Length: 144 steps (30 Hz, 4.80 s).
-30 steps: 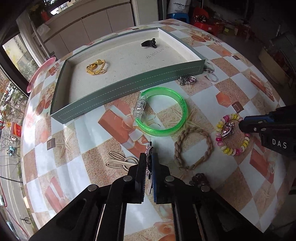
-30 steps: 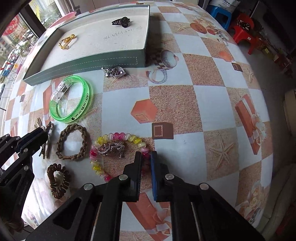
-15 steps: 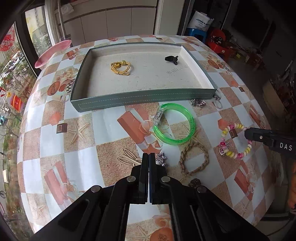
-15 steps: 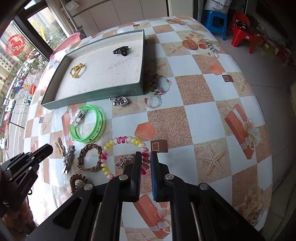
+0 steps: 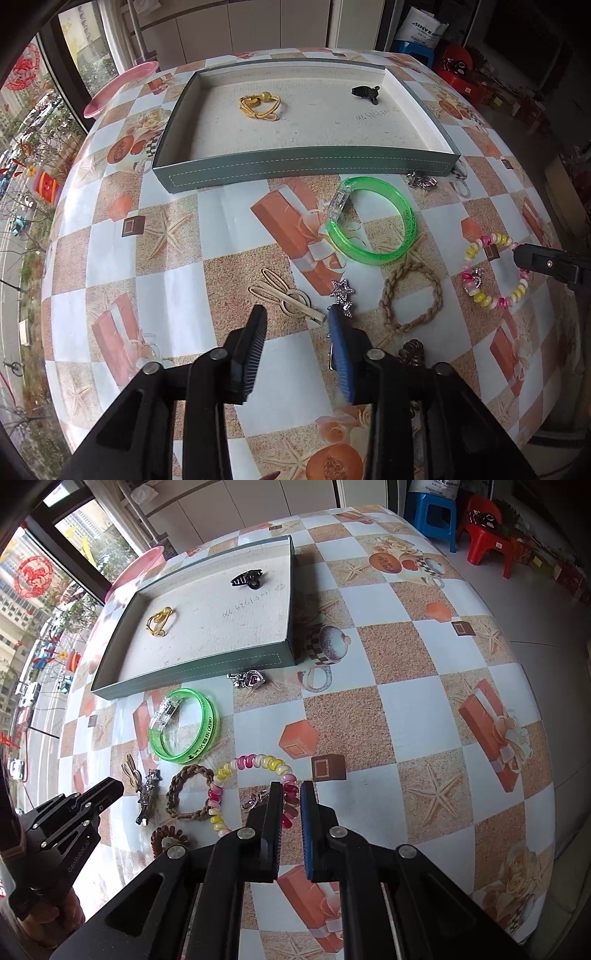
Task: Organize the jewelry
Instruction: 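Grasp the silver star hair clip with the left tool while the right tool grasps the beaded bracelet, then carry the star clip with the left tool while the right tool carries the bracelet into the tray, then open the left tool over the yellow hair tie while the right tool releases the bracelet, then withdraw both open tools from the tray toward the table jewelry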
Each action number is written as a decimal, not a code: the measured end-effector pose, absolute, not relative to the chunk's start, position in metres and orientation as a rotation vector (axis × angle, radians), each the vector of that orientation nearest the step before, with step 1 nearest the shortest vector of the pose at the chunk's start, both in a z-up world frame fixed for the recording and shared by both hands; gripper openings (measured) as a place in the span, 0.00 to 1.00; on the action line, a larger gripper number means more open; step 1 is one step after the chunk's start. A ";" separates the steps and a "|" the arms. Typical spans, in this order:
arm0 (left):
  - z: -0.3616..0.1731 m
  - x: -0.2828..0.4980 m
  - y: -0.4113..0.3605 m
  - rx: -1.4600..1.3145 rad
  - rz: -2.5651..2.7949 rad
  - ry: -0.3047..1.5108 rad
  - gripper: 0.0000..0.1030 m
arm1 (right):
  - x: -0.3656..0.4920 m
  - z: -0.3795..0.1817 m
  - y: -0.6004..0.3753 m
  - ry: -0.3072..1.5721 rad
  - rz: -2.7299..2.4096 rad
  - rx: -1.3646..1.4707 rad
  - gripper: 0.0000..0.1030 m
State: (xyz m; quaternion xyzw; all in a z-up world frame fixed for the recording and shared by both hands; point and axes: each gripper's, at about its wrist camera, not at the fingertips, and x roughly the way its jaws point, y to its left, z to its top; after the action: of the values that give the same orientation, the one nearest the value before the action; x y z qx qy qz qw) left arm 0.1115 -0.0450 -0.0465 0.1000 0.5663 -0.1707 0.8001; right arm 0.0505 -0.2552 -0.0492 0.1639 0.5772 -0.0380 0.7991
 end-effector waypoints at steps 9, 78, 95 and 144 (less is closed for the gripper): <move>-0.079 0.125 -0.047 0.264 -0.297 1.197 1.00 | 0.050 -0.051 -0.257 1.242 -0.075 0.371 0.10; -0.071 0.320 -0.084 0.119 -0.207 1.124 0.29 | 0.294 -0.081 -0.272 1.254 0.062 0.335 0.10; -0.064 0.320 -0.093 0.202 -0.179 1.066 0.30 | 0.304 -0.078 -0.270 1.247 0.080 0.327 0.33; -0.058 0.150 -0.016 0.104 -0.219 1.241 1.00 | 0.096 -0.045 -0.259 1.279 0.018 0.475 1.00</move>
State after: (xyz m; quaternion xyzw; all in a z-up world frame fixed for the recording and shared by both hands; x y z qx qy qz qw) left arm 0.1504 -0.0164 -0.0583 0.0484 0.5800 -0.1023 0.8067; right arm 0.0958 -0.2594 -0.0447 0.2195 0.5909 0.0083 0.7763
